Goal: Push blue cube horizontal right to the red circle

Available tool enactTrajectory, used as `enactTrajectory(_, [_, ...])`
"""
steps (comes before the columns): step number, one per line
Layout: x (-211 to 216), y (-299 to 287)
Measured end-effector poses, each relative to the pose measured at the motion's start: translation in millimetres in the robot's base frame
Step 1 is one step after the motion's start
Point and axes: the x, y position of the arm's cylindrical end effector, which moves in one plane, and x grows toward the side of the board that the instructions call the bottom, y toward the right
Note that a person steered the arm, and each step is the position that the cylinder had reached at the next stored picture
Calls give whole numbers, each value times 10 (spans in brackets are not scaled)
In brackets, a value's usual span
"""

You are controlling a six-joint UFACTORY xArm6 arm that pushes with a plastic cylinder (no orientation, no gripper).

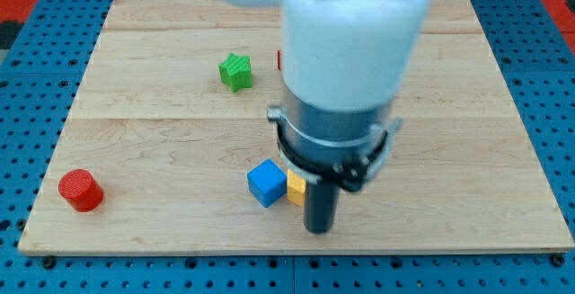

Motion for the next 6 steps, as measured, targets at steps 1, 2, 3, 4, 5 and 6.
enactTrajectory(1, [-514,-366])
enactTrajectory(2, [-917,-863])
enactTrajectory(3, [-1069,-1066])
enactTrajectory(4, [-745,-1067])
enactTrajectory(5, [-513,-566])
enactTrajectory(6, [-803,-593])
